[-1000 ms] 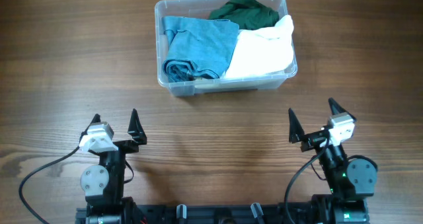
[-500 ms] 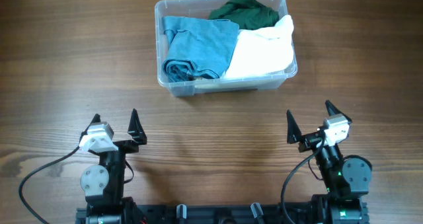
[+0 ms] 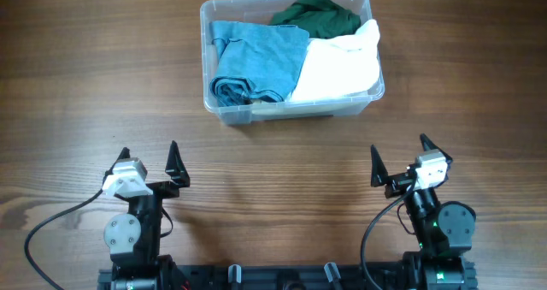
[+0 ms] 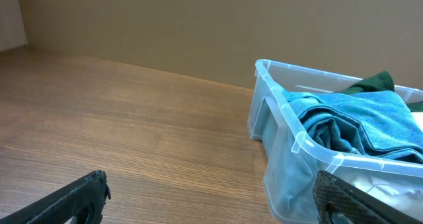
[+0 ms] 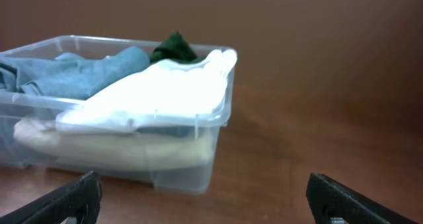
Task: Pack container
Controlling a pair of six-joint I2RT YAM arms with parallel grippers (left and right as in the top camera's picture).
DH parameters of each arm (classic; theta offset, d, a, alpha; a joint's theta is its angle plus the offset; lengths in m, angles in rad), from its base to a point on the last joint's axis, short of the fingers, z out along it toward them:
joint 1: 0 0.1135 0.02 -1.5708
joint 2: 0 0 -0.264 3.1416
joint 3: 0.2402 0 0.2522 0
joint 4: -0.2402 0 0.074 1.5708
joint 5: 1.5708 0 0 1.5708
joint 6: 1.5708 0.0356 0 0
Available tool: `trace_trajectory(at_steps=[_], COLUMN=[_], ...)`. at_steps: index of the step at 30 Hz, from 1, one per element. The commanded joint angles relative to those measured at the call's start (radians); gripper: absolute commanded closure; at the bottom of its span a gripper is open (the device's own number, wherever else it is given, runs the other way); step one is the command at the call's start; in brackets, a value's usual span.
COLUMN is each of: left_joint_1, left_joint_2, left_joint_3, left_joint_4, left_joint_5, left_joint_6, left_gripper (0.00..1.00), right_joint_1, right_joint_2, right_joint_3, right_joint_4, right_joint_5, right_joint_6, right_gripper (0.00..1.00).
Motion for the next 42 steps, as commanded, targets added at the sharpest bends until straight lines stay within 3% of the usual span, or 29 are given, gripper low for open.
trace_trajectory(at_steps=[1,42], left_joint_1=[0.008,0.008], left_joint_2=[-0.007,-0.007], left_joint_3=[-0.008,-0.008], left_joint_4=[0.0,0.0], left_joint_5=[-0.009,-0.009], left_joint_6=[-0.002,-0.002], left_gripper=[0.0,0.0], right_joint_1=[-0.005,-0.005], right_joint_2=[-0.083,-0.071], right_joint_3=[-0.003,-0.003], right_joint_4=[0.002,0.002], right_joint_5=[0.027,0.027], right_joint_6=[-0.04,-0.031], right_gripper=[0.0,0.0])
